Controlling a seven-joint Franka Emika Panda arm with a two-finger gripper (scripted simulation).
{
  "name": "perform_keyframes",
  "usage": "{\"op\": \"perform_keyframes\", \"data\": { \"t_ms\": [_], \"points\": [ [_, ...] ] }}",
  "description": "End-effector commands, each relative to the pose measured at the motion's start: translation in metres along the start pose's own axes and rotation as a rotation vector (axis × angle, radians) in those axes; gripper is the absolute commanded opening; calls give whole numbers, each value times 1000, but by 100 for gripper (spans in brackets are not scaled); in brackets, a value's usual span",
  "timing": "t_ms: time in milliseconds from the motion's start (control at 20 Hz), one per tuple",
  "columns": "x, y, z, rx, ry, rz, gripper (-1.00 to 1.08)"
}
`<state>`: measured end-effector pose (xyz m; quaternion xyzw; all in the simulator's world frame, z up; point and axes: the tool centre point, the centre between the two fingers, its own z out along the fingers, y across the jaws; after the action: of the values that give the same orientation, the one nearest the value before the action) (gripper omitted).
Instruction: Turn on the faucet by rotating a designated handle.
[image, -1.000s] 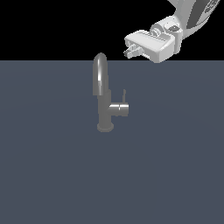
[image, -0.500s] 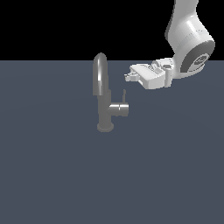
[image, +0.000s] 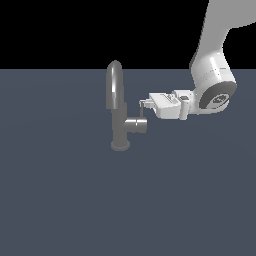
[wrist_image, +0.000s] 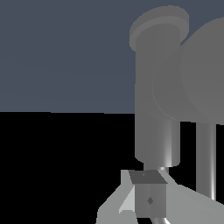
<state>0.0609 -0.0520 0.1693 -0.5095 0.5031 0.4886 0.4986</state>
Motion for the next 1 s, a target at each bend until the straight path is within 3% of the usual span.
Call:
{"op": "perform_keyframes", "data": {
  "t_ms": [0,550,950],
  "points": [
    [7,-1,2,18,-18,18,-100],
    [9,-1,3,24,-25,24,-100],
    [4,20,4,24,-25,24,-100]
  ]
}}
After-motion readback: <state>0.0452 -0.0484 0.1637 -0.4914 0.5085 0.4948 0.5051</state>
